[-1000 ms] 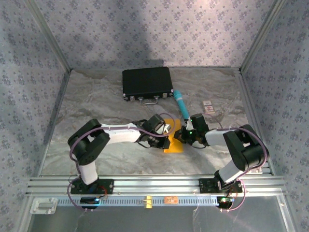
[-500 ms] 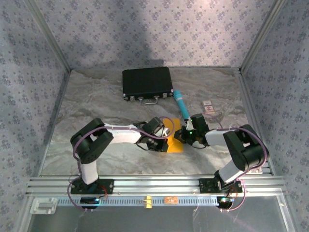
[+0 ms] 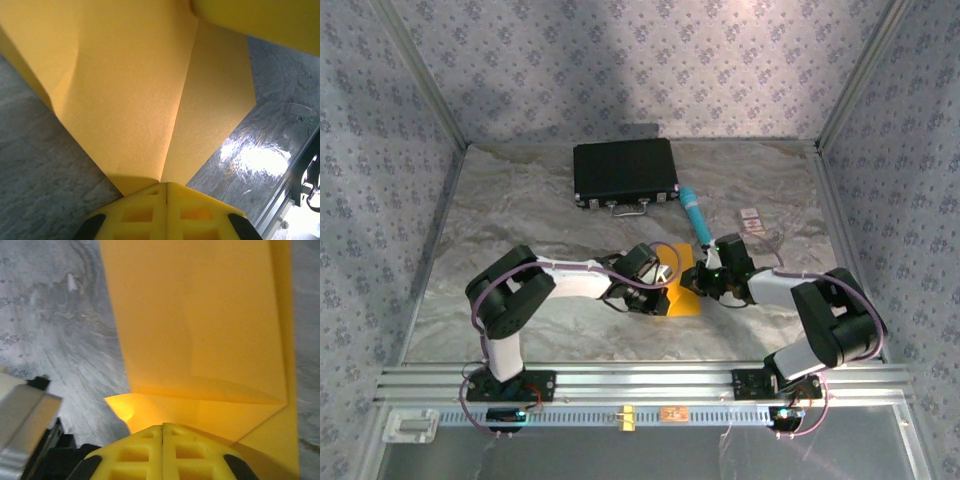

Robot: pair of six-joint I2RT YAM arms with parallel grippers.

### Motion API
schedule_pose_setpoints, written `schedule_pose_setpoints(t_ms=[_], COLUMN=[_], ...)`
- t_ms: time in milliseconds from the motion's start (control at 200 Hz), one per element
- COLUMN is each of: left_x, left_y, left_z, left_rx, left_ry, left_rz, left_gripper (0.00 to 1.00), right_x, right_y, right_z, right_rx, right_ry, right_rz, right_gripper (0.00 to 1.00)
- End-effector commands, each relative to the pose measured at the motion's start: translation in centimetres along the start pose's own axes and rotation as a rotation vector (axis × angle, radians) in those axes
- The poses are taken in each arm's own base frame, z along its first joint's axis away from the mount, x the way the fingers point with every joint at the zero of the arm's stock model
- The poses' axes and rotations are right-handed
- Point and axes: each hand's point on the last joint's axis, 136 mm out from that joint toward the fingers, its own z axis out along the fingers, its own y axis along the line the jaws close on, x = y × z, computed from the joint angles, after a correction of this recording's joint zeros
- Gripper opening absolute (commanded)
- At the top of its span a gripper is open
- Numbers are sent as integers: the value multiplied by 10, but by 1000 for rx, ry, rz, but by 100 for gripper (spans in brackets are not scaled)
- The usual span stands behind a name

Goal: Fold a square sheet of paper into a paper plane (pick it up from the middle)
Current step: Fold the triangle a second time at the center of the table.

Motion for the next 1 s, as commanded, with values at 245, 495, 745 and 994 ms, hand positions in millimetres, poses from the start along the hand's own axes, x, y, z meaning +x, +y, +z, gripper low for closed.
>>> schedule_pose_setpoints(t_ms=[245,495,745,994], left_x=[-21,-25,5,11], left_y=[-25,-9,20,30], left_z=[-27,-13,4,5], left_rx=[31,34,-61,-104], left_ry=[-105,-72,37,43], left_rz=[29,-27,-57,-60], left_gripper=[6,6,3,1], right_x=[8,7,4,1], right_y=[-43,-41,-37,3], right_z=[5,4,2,-6], right_rx=[113,109,91,-10], right_ry=[19,18,6,2], right_rz=[84,80,76,-8], right_gripper=[0,0,0,0])
